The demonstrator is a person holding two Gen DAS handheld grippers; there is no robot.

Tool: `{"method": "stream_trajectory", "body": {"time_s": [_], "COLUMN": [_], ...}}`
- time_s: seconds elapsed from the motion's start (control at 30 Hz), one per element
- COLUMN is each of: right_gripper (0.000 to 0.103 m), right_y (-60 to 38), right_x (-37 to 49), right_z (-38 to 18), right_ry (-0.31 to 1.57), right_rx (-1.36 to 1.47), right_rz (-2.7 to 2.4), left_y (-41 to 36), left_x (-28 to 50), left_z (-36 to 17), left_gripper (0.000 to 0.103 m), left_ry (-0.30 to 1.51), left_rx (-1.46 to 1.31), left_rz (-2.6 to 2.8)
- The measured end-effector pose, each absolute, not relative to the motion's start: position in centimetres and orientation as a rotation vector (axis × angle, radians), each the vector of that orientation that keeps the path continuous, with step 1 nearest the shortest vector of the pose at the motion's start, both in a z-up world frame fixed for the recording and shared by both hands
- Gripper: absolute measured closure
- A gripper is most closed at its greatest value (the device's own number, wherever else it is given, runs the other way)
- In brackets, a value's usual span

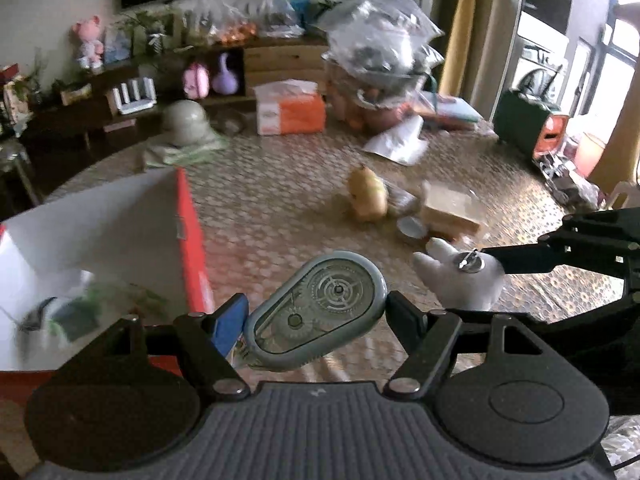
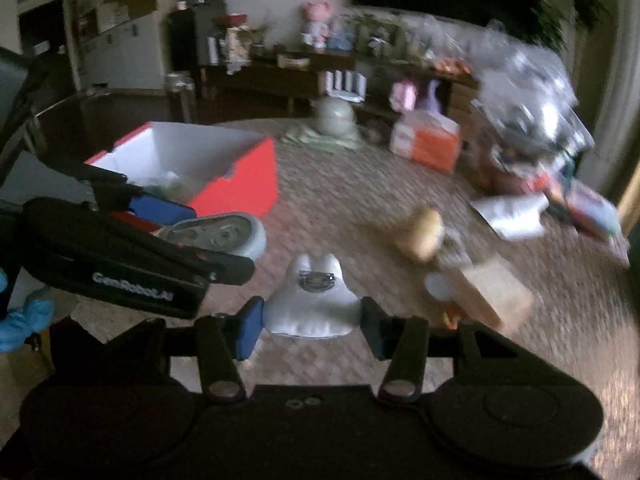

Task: Organize objects
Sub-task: 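Lift the dispenser and plush and carry both over the red box, then lower both items into the red box and open both grippers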

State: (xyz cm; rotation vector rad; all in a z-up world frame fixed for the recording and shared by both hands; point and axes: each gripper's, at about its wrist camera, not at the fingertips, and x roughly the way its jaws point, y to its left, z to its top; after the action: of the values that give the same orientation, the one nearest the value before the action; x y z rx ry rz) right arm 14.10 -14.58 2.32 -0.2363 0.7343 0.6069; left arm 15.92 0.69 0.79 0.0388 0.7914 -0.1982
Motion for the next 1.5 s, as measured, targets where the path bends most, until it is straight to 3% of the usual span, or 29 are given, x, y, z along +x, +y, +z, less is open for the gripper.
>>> {"method": "stream_trajectory", "body": {"time_s": [0.77,1.5], "right_gripper": [0.051,0.05], "right_y": [2.1,10.6], "right_x": [17.1,23.1], "right_z": [3.6,-3.7], "right_ry": [0.688,0.916], "right_rx": [-0.374,-0.398], "right_rz": [0.751,0.712], "left_y": [17.2,23.8], "left_x": [17.0,24.9], "left_z": [3.8,-4.1], "left_gripper": [0.028,0.028], "left_ry": [0.724,0.917], "left_rx": [0.059,0.054], "left_rz": [0.077,0.169]}}
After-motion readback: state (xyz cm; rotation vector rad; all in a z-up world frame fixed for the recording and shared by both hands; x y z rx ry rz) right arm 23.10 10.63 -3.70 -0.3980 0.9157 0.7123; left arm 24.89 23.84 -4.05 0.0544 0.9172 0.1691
